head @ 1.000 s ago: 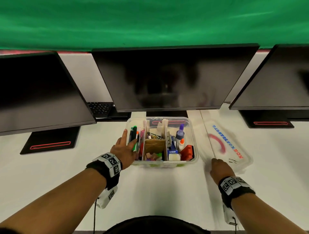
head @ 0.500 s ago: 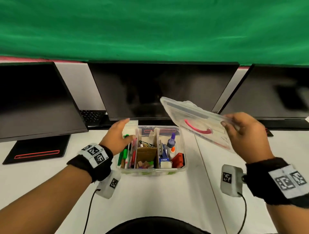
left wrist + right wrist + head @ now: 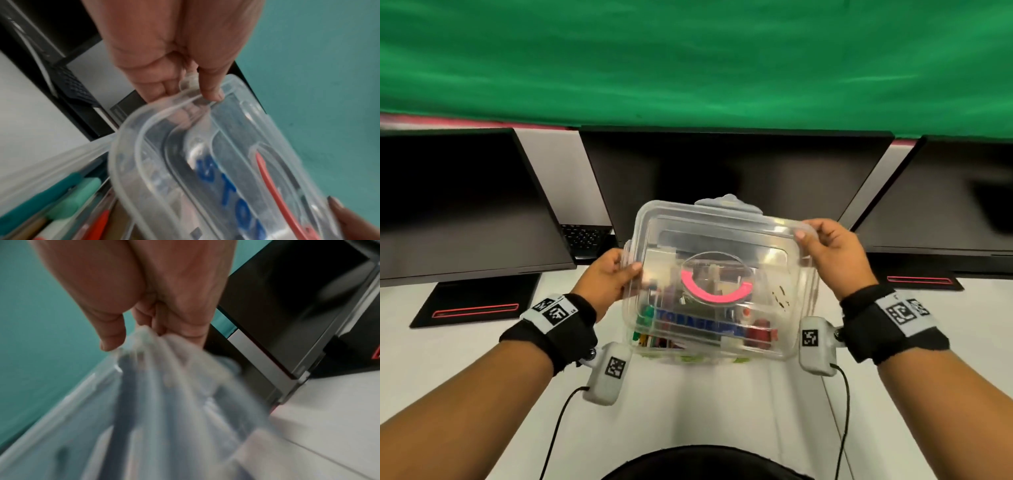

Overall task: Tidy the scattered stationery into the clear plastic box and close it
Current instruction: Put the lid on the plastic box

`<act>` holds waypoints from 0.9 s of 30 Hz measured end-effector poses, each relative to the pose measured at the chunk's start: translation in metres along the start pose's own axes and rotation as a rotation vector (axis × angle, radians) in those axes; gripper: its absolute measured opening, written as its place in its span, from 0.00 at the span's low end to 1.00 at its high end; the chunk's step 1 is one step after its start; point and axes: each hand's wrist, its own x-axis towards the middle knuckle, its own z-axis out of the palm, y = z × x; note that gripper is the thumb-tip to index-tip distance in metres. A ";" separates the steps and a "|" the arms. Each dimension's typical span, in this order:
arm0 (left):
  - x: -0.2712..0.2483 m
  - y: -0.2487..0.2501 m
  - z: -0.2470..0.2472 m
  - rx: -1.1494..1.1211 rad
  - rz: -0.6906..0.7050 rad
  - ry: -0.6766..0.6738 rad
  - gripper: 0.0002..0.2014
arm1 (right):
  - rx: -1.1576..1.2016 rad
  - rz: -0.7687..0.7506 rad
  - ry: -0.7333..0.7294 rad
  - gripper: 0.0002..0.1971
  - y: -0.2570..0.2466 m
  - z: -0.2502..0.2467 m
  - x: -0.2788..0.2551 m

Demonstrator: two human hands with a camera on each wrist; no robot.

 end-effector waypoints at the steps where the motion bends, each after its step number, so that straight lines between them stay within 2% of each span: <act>1: 0.000 -0.005 -0.002 -0.032 -0.029 0.017 0.07 | -0.047 0.051 -0.034 0.03 0.011 0.003 0.003; 5: -0.002 -0.025 -0.002 -0.156 -0.152 0.079 0.08 | -0.141 0.324 -0.237 0.21 0.048 0.018 0.001; 7: -0.002 -0.034 0.002 -0.111 -0.207 0.124 0.09 | -0.181 0.390 -0.261 0.26 0.062 0.026 -0.003; 9: 0.003 -0.043 0.004 0.064 -0.201 0.179 0.08 | -0.280 0.396 -0.229 0.26 0.075 0.032 -0.003; 12: 0.013 -0.052 0.001 0.621 -0.093 0.206 0.12 | -0.410 0.417 -0.170 0.24 0.091 0.038 0.000; 14: 0.016 -0.053 0.000 0.774 -0.086 0.197 0.16 | -0.446 0.434 -0.176 0.23 0.096 0.040 0.001; 20: 0.025 -0.062 0.000 0.859 -0.200 0.182 0.22 | -0.546 0.455 -0.195 0.23 0.095 0.048 -0.001; 24: 0.023 -0.064 -0.001 0.826 -0.155 0.266 0.25 | -0.729 0.423 -0.184 0.23 0.092 0.050 -0.005; 27: 0.024 -0.061 0.002 0.830 -0.115 0.275 0.22 | -0.762 0.423 -0.190 0.24 0.089 0.054 -0.004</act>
